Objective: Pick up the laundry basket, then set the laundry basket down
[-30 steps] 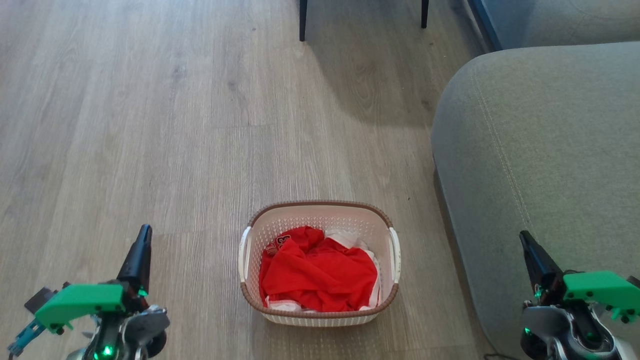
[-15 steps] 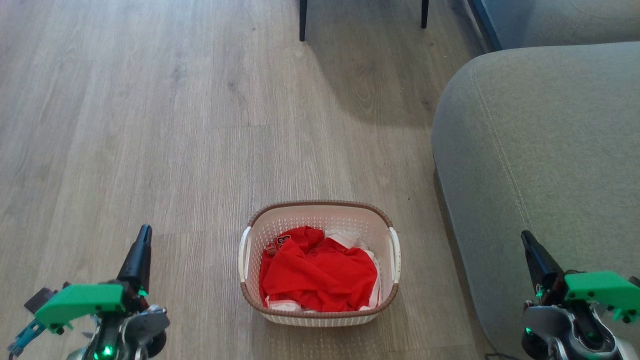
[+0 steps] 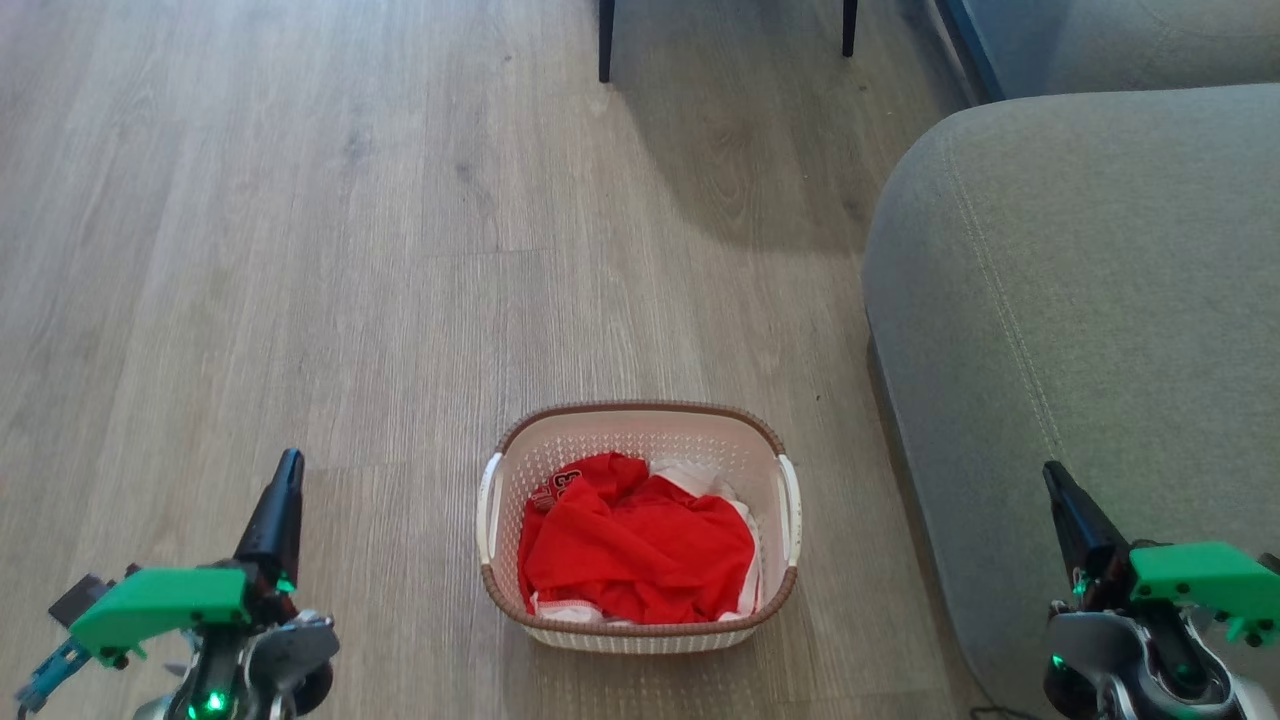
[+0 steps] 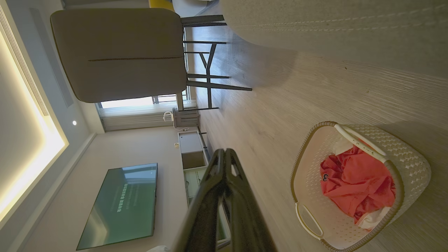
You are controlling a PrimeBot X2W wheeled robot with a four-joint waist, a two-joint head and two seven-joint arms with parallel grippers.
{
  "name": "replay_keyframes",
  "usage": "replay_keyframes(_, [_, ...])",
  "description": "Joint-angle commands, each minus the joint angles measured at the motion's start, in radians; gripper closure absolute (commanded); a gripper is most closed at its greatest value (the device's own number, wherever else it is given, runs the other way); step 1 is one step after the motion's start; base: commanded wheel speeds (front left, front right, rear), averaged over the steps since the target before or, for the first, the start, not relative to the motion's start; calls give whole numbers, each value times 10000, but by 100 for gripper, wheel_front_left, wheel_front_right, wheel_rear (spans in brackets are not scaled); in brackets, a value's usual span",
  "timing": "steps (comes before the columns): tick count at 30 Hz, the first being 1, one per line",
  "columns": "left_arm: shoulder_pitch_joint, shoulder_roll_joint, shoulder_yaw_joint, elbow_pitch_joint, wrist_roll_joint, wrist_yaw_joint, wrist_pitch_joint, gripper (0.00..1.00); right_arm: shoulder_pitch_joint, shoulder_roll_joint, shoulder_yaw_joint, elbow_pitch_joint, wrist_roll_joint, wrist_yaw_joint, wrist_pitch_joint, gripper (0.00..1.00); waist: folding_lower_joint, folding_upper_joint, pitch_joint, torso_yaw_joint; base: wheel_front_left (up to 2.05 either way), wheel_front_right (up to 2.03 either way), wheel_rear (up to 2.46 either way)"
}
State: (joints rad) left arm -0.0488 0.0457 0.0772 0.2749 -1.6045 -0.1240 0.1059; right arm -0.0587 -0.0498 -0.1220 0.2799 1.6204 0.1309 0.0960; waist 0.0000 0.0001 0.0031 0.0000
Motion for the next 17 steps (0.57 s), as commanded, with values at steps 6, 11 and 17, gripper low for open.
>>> replay_keyframes(6, [-593, 45, 367, -296, -41, -67, 73, 100, -483, -78, 178, -356, -39, -2, 96, 100, 0, -1, 0, 0, 0, 0, 0])
replay_keyframes(11, [-593, 45, 367, -297, -41, -67, 73, 100, -484, -73, 170, -355, -45, -2, 102, 100, 0, -1, 0, 0, 0, 0, 0])
replay_keyframes(17, [-593, 45, 366, -297, -41, -67, 73, 100, -484, -67, 162, -355, -52, -2, 108, 100, 0, -1, 0, 0, 0, 0, 0])
